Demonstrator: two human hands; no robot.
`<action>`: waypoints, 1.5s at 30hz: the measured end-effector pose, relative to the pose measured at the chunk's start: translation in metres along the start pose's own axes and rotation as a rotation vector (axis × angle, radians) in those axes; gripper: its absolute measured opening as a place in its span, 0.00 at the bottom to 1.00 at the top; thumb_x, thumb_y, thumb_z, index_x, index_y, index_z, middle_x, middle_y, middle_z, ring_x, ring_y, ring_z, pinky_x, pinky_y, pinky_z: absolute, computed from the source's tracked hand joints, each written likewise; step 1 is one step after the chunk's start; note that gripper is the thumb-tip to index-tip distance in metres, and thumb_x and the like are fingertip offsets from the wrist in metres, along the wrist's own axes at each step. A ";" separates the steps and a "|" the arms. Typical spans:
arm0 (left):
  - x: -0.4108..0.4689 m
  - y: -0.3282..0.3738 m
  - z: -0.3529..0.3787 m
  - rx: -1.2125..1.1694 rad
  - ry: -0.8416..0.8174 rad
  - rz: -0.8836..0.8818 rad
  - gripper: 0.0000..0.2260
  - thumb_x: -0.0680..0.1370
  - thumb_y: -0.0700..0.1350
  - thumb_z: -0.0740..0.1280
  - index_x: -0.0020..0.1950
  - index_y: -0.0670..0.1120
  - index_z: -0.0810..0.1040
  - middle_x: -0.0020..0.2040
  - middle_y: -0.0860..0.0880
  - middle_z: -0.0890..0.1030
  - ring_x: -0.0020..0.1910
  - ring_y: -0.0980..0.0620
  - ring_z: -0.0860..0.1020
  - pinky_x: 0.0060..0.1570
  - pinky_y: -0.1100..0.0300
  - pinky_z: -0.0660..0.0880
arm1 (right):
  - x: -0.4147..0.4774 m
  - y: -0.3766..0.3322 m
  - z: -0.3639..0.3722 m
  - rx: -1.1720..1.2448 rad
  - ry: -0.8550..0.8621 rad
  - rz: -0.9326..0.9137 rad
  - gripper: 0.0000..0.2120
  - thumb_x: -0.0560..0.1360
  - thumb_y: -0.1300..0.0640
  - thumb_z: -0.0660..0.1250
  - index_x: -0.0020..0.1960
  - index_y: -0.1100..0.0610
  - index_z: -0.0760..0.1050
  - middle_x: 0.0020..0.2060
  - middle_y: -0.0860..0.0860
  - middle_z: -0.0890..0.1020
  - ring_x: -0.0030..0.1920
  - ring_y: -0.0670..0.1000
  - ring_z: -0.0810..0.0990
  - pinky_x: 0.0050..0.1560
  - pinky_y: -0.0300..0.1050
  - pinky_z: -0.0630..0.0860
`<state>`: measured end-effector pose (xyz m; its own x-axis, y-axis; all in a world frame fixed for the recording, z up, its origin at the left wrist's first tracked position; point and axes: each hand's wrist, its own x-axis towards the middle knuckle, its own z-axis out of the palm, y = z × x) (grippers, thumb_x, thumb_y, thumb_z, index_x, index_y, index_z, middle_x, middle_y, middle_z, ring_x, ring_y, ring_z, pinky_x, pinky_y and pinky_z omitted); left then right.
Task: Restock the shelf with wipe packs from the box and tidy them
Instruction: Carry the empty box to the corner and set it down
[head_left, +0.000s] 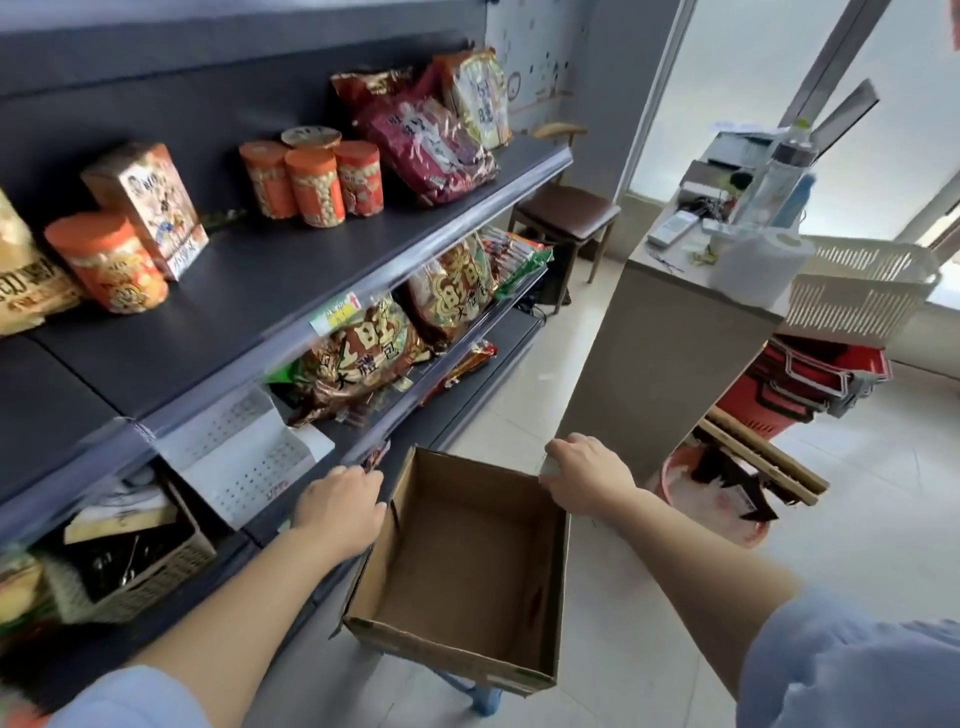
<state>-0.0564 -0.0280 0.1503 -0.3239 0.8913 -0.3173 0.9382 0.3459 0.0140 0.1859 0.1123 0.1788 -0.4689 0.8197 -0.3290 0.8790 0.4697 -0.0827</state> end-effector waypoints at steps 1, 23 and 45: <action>0.002 0.000 0.016 -0.013 -0.021 -0.023 0.16 0.80 0.52 0.57 0.66 0.49 0.71 0.63 0.48 0.75 0.64 0.47 0.71 0.59 0.50 0.72 | 0.005 0.005 0.013 -0.003 -0.010 0.000 0.21 0.78 0.46 0.60 0.67 0.55 0.70 0.62 0.54 0.73 0.65 0.57 0.70 0.61 0.52 0.72; -0.014 0.037 0.174 -0.250 0.020 -0.444 0.37 0.79 0.60 0.57 0.78 0.54 0.36 0.70 0.43 0.66 0.62 0.45 0.73 0.45 0.56 0.74 | 0.082 0.049 0.167 0.111 0.023 -0.050 0.31 0.79 0.48 0.61 0.77 0.53 0.51 0.73 0.56 0.60 0.74 0.58 0.55 0.67 0.57 0.69; 0.024 0.094 0.043 -0.243 0.050 -0.234 0.34 0.79 0.55 0.62 0.78 0.58 0.43 0.70 0.43 0.68 0.65 0.43 0.71 0.55 0.50 0.76 | 0.008 0.119 0.077 0.143 0.303 0.246 0.20 0.81 0.49 0.57 0.72 0.50 0.62 0.60 0.54 0.73 0.61 0.56 0.69 0.53 0.51 0.77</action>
<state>0.0288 0.0135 0.1026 -0.5382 0.7905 -0.2922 0.7829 0.5973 0.1740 0.2932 0.1495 0.0934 -0.2295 0.9711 -0.0655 0.9611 0.2155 -0.1726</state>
